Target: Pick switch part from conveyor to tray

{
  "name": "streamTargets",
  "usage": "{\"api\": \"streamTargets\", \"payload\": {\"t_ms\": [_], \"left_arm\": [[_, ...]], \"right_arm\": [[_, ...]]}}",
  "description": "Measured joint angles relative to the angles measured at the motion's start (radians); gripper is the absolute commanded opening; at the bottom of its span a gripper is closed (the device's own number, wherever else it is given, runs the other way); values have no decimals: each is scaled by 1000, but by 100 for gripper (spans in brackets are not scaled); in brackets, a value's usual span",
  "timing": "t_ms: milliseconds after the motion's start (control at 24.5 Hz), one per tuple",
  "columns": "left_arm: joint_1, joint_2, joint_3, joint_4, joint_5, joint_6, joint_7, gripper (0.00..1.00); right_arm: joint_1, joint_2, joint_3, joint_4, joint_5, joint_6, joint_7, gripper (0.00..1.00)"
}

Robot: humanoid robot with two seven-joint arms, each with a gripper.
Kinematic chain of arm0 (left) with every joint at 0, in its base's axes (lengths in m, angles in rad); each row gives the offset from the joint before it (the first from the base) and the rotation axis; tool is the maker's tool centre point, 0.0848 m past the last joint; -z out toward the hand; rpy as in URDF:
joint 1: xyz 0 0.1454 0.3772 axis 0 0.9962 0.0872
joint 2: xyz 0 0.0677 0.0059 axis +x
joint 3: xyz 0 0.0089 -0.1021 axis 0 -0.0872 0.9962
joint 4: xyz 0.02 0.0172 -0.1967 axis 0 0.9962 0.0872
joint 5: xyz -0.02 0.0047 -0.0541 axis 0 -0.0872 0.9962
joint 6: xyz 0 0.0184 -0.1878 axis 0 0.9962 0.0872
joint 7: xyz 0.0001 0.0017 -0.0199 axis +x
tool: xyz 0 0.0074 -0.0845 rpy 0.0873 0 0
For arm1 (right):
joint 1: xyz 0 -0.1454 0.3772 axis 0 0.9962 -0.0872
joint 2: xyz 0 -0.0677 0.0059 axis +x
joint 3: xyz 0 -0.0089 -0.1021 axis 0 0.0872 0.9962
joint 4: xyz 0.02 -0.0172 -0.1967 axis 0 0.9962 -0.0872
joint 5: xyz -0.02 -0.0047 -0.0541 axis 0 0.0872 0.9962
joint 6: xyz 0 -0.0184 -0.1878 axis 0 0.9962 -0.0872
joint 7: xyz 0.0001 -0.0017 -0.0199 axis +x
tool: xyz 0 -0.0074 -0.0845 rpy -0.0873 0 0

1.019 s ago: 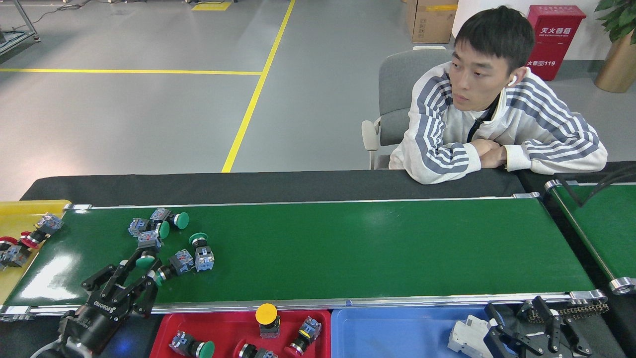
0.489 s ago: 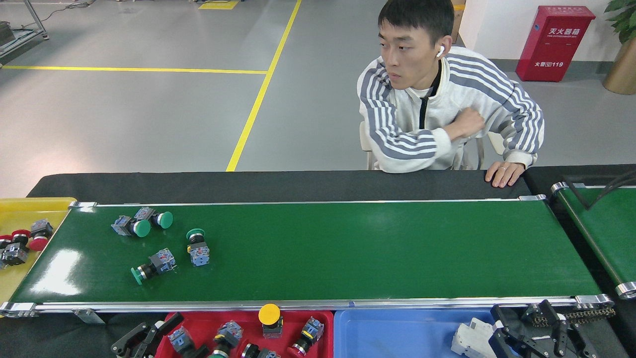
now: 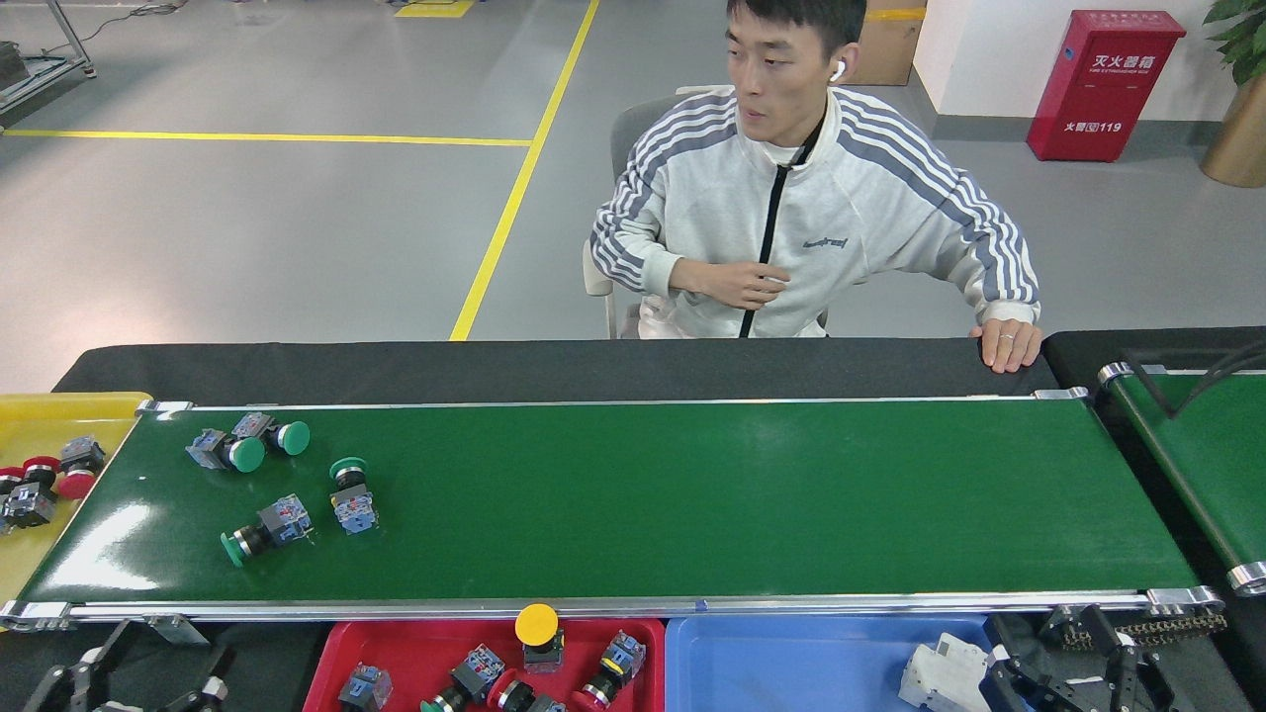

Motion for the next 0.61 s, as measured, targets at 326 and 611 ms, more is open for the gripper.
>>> {"api": "streamTargets", "payload": {"t_ms": [326, 611], "left_arm": [[-181, 155, -79, 207, -4, -58, -1, 100], [-415, 237, -279, 476, -5, -74, 2, 100]], "right_arm": [[0, 0, -1, 0, 0, -2, 0, 100], [0, 0, -1, -1, -2, -2, 0, 100]]}}
